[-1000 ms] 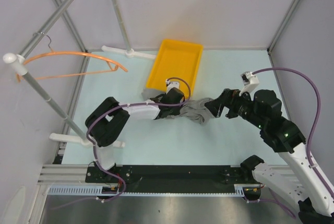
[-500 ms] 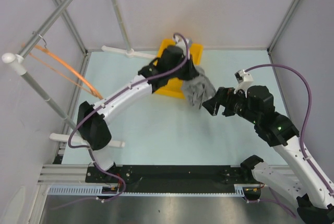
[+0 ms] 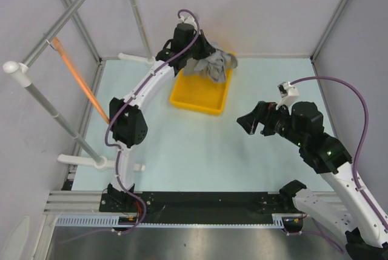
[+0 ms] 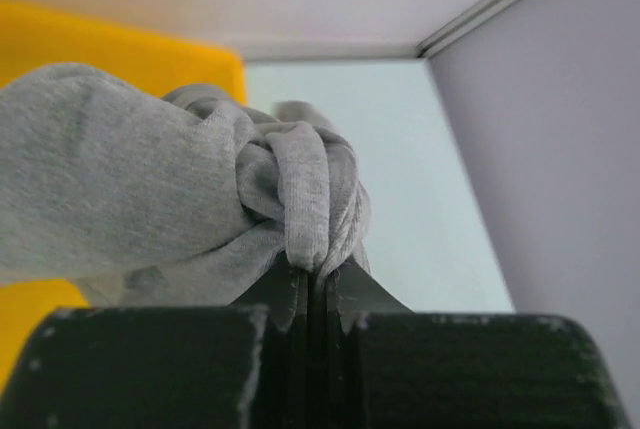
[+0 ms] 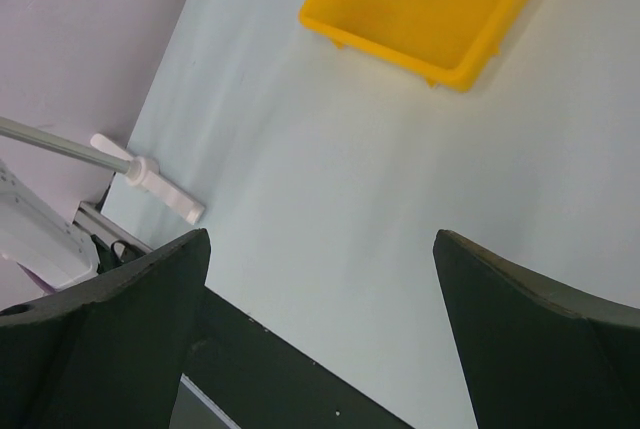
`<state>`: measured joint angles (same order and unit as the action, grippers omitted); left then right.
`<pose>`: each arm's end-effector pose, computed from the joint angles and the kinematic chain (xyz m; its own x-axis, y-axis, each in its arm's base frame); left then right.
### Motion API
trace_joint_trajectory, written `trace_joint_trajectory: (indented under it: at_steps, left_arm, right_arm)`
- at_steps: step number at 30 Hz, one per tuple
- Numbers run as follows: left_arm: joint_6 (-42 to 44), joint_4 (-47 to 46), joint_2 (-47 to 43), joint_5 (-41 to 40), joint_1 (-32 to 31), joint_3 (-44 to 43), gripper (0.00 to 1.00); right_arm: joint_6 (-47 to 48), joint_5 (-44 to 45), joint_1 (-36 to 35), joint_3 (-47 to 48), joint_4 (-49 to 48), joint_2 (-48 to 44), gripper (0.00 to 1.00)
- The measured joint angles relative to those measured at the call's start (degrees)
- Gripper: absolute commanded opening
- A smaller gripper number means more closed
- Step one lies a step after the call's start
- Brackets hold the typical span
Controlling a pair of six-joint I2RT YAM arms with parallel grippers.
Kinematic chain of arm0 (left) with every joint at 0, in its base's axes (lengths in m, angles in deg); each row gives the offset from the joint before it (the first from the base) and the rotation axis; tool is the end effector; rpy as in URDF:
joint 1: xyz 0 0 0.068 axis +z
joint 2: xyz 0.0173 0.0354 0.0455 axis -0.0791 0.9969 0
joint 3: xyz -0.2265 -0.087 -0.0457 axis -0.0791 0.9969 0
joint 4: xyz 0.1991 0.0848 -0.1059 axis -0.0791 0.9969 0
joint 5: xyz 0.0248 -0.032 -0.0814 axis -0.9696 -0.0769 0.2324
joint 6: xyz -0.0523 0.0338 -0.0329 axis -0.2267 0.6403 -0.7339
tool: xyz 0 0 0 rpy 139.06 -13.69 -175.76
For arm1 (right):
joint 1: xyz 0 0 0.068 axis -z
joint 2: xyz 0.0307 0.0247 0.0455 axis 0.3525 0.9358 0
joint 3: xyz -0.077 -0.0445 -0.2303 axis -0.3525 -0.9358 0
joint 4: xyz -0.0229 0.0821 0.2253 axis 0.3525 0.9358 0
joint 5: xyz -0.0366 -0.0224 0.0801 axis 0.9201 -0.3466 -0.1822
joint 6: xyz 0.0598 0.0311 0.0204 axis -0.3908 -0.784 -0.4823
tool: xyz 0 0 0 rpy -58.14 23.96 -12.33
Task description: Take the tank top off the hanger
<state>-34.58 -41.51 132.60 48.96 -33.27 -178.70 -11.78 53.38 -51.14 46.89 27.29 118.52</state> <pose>0.4246 -0.2419 0.3544 -0.5310 -0.3437 -0.7745 0.3559 0.7391 -0.5719 0.1395 0.0906 0.3482 -0.5331 0.2157 -0.8181 -0.4062 0.7830 0.4712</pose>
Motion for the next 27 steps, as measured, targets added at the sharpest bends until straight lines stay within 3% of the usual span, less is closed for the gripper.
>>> trace_joint_trajectory:
  at_steps: [9, 13, 16, 17, 19, 20, 22, 27]
  left_arm:
    - [-2.9, 0.7, 5.0, -2.7, 1.8, 13.3, 0.02]
    - [-2.3, 0.8, 5.0, -3.9, 1.9, 16.7, 0.3]
    - [-0.9, 0.8, 5.0, -3.6, 1.9, 16.8, 0.61]
    - [-0.2, 0.7, 5.0, -3.7, 1.9, 16.8, 0.77]
    - [0.9, 0.5, 4.8, -4.6, 1.7, 17.7, 0.86]
    - [1.7, 0.6, 4.5, -4.9, 1.6, 18.3, 0.95]
    - [2.4, 1.0, 3.3, -5.4, 1.3, 20.8, 0.99]
    - [3.4, 4.1, -3.9, -11.2, -1.9, 27.2, 0.99]
  right_arm:
    - [-1.6, 1.0, 0.1, 0.0, 0.3, -1.0, 1.0]
    - [-2.0, 1.1, 0.3, 0.0, 0.5, -1.0, 1.0]
    - [-2.6, 1.4, 0.3, -0.1, 0.6, -0.4, 1.0]
    - [-2.8, 1.5, 0.3, -0.1, 0.8, -0.1, 1.0]
    - [-3.7, 1.7, 0.3, -0.1, 1.2, 0.8, 1.0]
    - [-4.1, 1.8, 0.3, -0.1, 1.3, 1.1, 1.0]
    - [-5.1, 1.9, 0.3, -0.5, 1.4, 2.0, 1.0]
    - [-8.4, 3.8, 0.3, -3.7, 1.5, 2.5, 1.0]
